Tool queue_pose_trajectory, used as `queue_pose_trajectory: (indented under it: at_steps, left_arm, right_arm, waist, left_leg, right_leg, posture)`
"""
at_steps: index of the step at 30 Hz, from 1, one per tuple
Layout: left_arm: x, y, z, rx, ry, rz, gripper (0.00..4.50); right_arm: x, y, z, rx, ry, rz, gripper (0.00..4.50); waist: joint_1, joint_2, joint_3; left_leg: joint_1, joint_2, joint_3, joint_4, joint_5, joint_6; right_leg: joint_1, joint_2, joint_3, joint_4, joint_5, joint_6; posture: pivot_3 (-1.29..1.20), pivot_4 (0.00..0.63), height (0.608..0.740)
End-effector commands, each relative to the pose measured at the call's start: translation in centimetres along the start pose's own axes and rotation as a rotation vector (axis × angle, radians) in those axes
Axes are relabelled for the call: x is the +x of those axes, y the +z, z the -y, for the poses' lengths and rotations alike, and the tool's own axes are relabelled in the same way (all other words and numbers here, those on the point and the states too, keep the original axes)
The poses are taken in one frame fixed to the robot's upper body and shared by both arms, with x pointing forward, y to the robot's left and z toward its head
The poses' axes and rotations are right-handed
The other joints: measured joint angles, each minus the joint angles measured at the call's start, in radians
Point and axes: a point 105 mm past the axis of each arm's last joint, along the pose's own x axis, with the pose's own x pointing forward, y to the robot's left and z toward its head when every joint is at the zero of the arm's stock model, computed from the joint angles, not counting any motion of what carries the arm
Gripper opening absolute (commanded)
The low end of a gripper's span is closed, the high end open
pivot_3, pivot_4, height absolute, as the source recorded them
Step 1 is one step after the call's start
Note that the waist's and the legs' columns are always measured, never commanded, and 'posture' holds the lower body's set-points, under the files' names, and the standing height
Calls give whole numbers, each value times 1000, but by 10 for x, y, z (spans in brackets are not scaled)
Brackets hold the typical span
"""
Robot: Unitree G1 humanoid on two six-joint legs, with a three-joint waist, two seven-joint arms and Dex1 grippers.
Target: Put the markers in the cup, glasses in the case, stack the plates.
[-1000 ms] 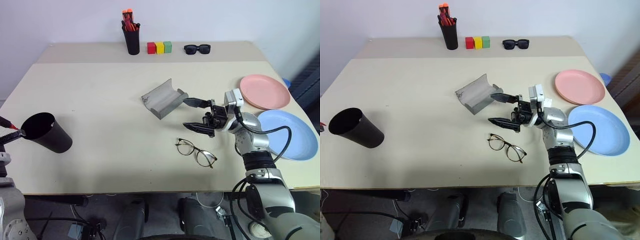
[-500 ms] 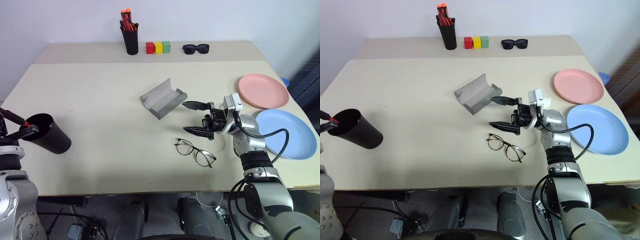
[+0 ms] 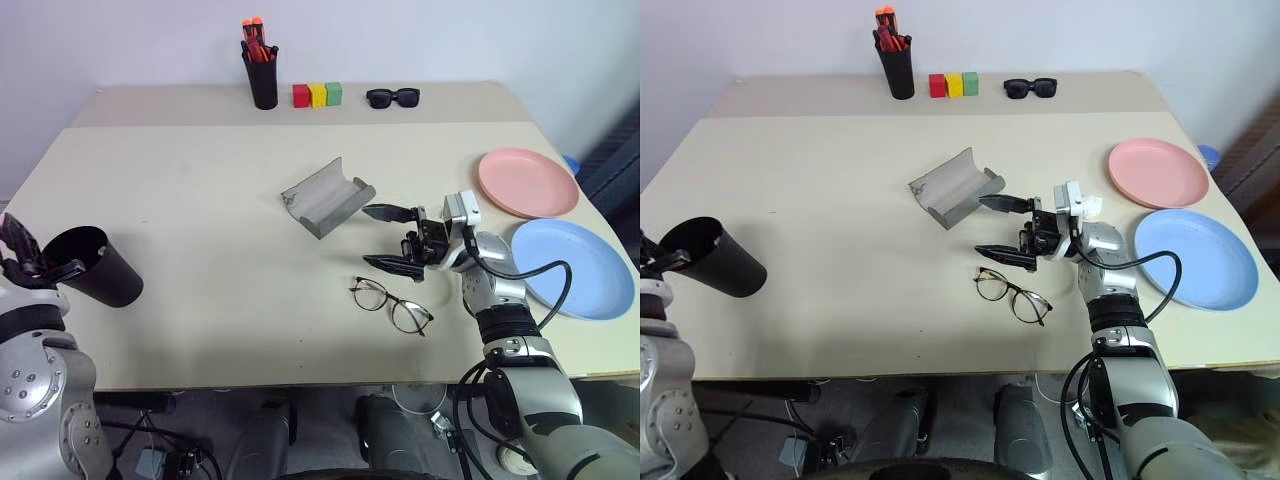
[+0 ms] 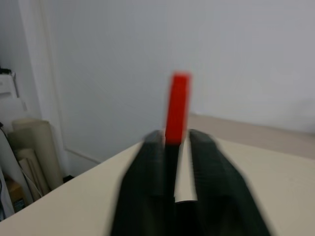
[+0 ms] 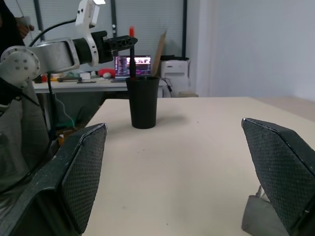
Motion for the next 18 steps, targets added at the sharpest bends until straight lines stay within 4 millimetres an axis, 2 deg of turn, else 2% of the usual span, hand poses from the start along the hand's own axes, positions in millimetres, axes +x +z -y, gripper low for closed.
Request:
queue_pose_trajectory:
  at_steps: [1, 3, 4, 6, 10, 13, 15, 18]
  left_arm:
    - [-1, 9, 0, 19, -7, 50, 3171]
    - [-1, 10, -1, 4, -14, 54, 4138]
    - [-1, 11, -1, -8, -18, 56, 4459]
    - [1, 15, 2, -29, -32, 68, 4459]
    - [6, 27, 20, -68, -111, 98, 4459]
    - [13, 42, 48, -126, -256, 125, 4459]
    - [16, 43, 71, -190, -396, 80, 4459]
    - [23, 30, 105, -90, -577, -73, 4459]
  right_arm:
    - [5, 13, 1, -44, 1, 27, 4500]
    - [6, 15, 1, -43, -5, 26, 4500]
    - [6, 15, 1, -43, -8, 26, 4500]
    - [7, 16, 2, -40, -19, 23, 4500]
    - [8, 18, 7, -32, -68, 4, 4500]
    - [6, 16, 19, -35, -169, -71, 4500]
    - [3, 18, 25, -67, -234, -93, 4500]
    - [-7, 18, 36, -76, -365, -157, 4500]
  waist:
    - [0, 0, 0]
    - [1, 0, 0]
    - [1, 0, 0]
    - [1, 0, 0]
    - [3, 0, 0]
    - [5, 0, 0]
    - [4, 0, 0]
    - [2, 0, 0]
  left_leg:
    - [0, 0, 0, 0, 0, 0]
    - [0, 0, 0, 0, 0, 0]
    - [0, 0, 0, 0, 0, 0]
    - [0, 0, 0, 0, 0, 0]
    - [0, 0, 0, 0, 0, 0]
    - [-1, 0, -1, 0, 0, 0]
    - [-1, 0, -1, 0, 0, 0]
    - [-1, 0, -1, 0, 0, 0]
  right_leg:
    - [0, 0, 0, 0, 0, 0]
    - [0, 0, 0, 0, 0, 0]
    - [0, 0, 0, 0, 0, 0]
    - [0, 0, 0, 0, 0, 0]
    - [0, 0, -1, 0, 0, 0]
    - [0, 0, -1, 0, 0, 0]
    - [0, 0, -1, 0, 0, 0]
    - [-1, 0, -1, 0, 0, 0]
  posture:
    - [0, 150, 740]
    - [0, 150, 740]
    - [0, 150, 740]
    - [0, 150, 740]
    - [0, 150, 740]
    - [0, 150, 740]
    - [0, 150, 740]
    - [0, 150, 740]
